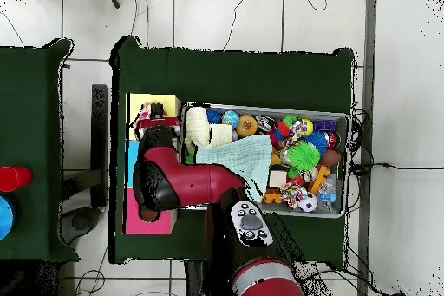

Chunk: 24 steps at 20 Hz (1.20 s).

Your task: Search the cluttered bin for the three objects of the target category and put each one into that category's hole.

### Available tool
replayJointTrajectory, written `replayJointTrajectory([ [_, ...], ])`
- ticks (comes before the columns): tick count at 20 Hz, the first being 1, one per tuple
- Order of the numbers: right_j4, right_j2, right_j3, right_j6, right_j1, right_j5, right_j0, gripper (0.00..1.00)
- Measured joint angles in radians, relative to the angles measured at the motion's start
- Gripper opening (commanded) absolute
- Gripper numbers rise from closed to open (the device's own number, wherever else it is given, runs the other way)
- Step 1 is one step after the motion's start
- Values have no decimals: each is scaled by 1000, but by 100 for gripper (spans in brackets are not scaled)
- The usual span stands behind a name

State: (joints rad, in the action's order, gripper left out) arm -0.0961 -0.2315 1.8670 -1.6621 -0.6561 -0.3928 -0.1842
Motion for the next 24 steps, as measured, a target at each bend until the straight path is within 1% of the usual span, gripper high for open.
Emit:
replayJointTrajectory([
  [7, 6, 0, 1, 0, 14, 0, 12, 0],
  [24, 15, 0, 3, 0, 31, 0, 13, 0],
])
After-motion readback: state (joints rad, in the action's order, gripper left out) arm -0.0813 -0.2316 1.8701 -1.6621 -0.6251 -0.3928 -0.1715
